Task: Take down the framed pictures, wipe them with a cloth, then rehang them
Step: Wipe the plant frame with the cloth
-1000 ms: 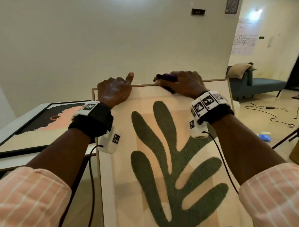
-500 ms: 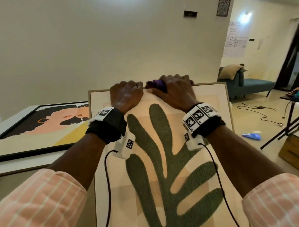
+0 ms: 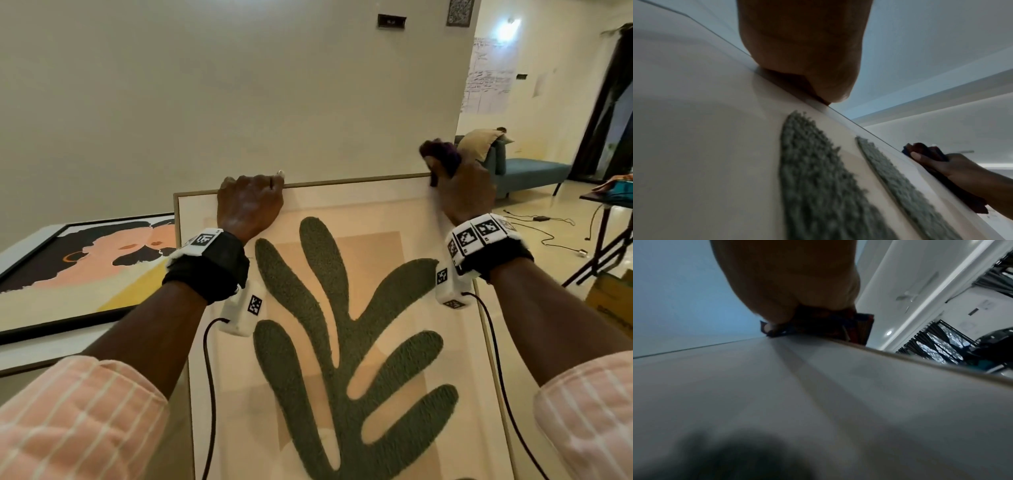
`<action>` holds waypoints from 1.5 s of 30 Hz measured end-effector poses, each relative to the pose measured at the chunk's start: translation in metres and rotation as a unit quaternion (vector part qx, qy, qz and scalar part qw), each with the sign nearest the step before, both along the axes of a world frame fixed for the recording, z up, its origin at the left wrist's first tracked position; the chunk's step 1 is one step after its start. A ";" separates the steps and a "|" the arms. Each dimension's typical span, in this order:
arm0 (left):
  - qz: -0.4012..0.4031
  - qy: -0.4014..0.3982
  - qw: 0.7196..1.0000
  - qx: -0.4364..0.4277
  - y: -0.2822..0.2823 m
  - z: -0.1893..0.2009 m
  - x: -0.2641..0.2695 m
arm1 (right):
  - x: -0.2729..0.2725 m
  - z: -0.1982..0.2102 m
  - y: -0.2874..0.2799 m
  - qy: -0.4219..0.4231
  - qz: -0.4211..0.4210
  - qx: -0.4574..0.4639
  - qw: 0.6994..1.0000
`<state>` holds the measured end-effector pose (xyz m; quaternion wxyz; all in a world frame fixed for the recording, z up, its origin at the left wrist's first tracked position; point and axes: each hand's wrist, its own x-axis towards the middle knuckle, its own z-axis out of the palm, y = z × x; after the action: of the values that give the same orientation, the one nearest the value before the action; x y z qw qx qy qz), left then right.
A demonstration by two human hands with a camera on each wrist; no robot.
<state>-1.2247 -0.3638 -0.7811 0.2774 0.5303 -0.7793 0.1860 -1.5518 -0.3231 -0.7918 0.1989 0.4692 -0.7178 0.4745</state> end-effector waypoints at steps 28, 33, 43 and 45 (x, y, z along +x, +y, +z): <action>-0.033 0.037 0.985 0.168 -0.134 -0.109 -0.010 | 0.174 -0.236 0.044 0.193 0.122 0.177 0.958; -0.011 0.020 0.986 0.165 -0.132 -0.115 -0.005 | 0.177 -0.236 0.042 0.204 0.123 0.201 0.950; -0.004 -0.006 0.976 0.217 -0.093 -0.146 0.029 | 0.177 -0.246 0.059 0.217 0.142 0.252 0.933; -0.004 0.004 0.970 0.242 -0.084 -0.150 0.035 | 0.179 -0.243 0.061 0.218 0.140 0.257 0.931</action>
<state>-1.1899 -0.4480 -0.9307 0.1445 0.5792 -0.8022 -0.0111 -1.3726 -0.2621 -1.0348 0.1545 0.6920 -0.6810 0.1831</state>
